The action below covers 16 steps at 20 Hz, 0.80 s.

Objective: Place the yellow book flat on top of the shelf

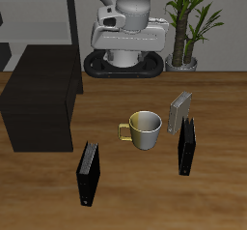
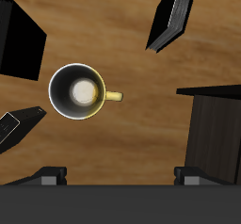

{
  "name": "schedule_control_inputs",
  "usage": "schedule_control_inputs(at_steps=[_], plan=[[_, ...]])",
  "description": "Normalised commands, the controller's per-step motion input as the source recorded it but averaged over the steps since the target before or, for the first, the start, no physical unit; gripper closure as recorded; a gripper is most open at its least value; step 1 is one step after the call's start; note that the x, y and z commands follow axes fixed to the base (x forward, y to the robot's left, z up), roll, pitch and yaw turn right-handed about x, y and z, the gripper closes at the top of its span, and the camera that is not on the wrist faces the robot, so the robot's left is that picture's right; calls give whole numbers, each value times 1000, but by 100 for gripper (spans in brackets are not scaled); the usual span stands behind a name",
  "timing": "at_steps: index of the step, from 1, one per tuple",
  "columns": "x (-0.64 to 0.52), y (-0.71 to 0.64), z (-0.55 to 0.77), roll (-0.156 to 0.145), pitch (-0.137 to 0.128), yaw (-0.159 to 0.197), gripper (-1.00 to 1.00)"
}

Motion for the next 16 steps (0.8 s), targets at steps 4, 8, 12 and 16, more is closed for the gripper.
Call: schedule_control_inputs(at_steps=[4,8,12,16], plan=[[-26,8,-22,-38,-12,-21,-100],[-105,152,-31,-83,-16,-83,-100],[-254,629,-122,5,-11,-100,-100],[-294,840,-138,-37,-36,-77,-100]])
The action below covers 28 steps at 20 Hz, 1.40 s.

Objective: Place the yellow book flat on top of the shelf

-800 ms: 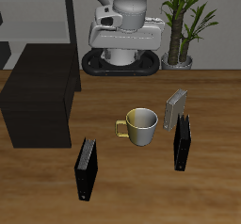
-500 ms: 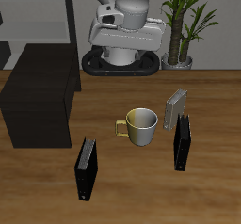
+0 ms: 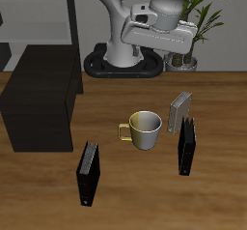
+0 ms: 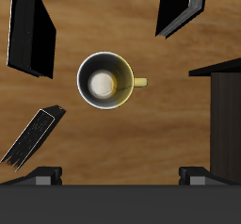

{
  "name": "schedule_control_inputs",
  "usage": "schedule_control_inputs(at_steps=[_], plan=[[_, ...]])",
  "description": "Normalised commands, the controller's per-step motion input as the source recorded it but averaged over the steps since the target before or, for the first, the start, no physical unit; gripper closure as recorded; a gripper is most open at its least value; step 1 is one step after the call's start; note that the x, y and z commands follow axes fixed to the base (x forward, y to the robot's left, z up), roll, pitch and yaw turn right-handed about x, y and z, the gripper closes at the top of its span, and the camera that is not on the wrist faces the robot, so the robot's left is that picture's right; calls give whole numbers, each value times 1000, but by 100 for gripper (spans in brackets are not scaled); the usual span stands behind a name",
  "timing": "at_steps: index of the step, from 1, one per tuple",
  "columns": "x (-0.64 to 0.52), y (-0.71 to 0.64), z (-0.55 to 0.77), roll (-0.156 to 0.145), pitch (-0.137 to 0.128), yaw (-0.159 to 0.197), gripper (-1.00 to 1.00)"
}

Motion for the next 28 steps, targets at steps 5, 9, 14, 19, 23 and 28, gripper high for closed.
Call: schedule_control_inputs(at_steps=[5,9,14,19,23,28], plan=[[-258,833,-52,25,-44,-55,-100],[-145,692,4,12,-14,-145,-100],[-6,454,-18,33,-19,-51,-100],[-3,457,3,59,-39,-31,-100],[44,70,-40,29,-29,-18,-100],[142,-212,-66,-13,-7,-48,-100]])
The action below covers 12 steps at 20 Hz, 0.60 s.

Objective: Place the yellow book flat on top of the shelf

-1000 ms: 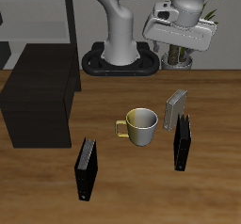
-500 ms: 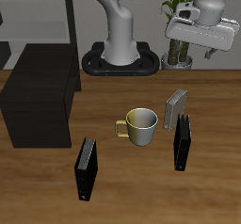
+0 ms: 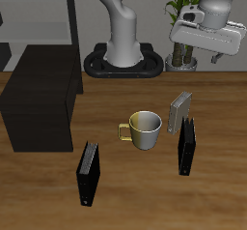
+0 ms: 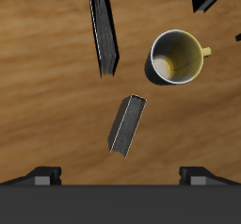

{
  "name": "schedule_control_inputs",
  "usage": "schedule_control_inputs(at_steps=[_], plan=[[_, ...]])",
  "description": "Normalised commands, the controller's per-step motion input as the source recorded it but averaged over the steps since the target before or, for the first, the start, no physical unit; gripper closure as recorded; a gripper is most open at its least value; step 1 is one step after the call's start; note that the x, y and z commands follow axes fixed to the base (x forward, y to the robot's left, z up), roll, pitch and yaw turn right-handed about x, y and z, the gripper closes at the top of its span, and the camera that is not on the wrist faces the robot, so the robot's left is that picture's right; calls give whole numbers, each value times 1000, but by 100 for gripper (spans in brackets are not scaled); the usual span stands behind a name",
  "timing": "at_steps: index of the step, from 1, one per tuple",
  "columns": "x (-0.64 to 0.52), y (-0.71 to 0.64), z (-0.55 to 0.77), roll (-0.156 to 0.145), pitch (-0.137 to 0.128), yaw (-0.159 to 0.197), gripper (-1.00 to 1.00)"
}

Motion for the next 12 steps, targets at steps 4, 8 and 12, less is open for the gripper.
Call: schedule_control_inputs(at_steps=[4,8,12], plan=[[166,-306,-116,4,-2,-44,-100],[115,-166,-201,20,20,-11,-100],[138,-111,-376,23,35,4,-100]])
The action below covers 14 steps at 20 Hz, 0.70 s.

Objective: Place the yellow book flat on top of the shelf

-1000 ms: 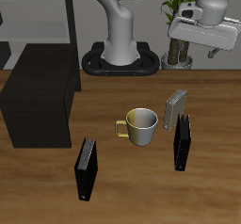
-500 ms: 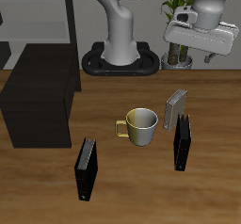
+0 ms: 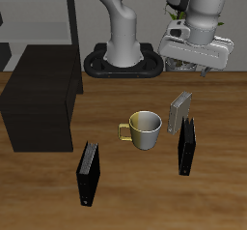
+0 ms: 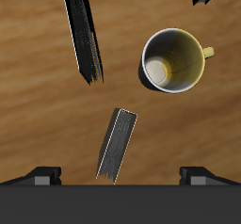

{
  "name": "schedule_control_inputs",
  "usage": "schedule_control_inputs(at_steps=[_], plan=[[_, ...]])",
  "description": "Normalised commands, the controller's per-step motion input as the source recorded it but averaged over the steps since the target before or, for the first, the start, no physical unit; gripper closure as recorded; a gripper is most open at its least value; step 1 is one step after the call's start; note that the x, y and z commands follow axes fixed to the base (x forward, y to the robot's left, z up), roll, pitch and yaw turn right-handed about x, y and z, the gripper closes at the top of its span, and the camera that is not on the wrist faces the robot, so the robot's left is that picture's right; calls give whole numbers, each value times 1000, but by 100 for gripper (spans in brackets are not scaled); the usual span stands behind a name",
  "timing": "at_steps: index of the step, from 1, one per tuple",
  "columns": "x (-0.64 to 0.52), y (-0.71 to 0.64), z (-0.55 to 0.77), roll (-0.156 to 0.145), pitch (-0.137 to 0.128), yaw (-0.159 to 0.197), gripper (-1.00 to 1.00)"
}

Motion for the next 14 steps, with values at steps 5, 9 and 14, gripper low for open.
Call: schedule_control_inputs(at_steps=[5,9,14], plan=[[89,-25,-398,11,34,-14,-100],[-17,-13,-233,5,4,-15,-100],[-27,-89,-362,-9,8,-25,-100]])
